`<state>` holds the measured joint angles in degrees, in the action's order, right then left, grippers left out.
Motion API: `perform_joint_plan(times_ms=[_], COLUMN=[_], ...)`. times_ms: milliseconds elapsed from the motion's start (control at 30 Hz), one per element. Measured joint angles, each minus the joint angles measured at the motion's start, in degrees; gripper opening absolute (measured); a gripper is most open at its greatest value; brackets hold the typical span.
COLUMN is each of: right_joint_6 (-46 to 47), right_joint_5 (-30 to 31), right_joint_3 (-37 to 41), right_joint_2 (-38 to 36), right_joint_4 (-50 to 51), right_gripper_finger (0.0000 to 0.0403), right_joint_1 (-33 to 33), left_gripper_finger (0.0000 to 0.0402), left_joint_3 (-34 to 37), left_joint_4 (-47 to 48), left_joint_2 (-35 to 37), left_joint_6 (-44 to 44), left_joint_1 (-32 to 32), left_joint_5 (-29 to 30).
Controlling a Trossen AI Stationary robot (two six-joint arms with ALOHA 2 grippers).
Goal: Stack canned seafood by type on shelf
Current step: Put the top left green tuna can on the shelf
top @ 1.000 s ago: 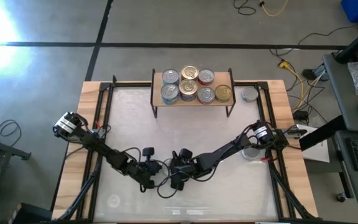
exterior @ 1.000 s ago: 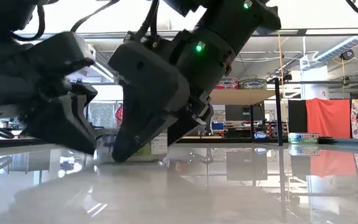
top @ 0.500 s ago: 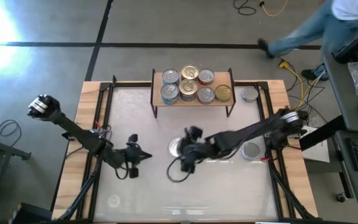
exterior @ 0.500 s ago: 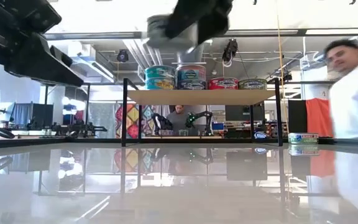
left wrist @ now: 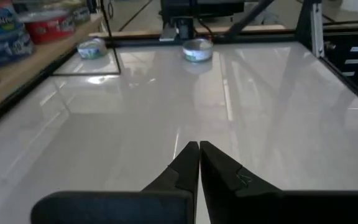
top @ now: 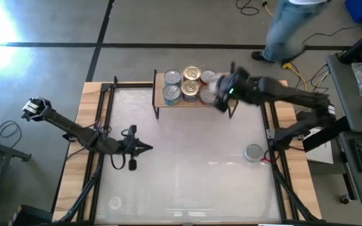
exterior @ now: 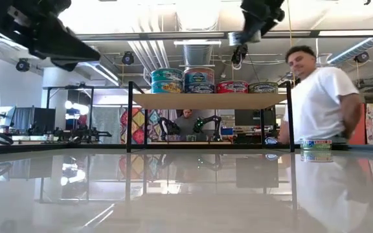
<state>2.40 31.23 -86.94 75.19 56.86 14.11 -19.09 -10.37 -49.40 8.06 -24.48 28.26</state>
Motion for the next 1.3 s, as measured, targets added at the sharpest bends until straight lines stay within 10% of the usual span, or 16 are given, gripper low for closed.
perform_joint_plan(times_ms=[600,1300], right_joint_6=[-16.66,-24.75], right_joint_5=[-27.41,-32.71], right_joint_3=[0.13,0.05], right_joint_2=[7.88,15.37], right_joint_4=[-3.54,-2.38], right_gripper_finger=[0.0364,0.0369], right_joint_1=[34.03,36.56], left_gripper_finger=[0.0000,0.0000], left_joint_3=[-0.92,-2.76], left_joint_4=[0.22,-0.30], left_joint_2=[1.35,1.57], left_joint_6=[-4.86,-4.04], left_joint_1=[12.90,13.52], left_joint_5=[-6.54,-3.43])
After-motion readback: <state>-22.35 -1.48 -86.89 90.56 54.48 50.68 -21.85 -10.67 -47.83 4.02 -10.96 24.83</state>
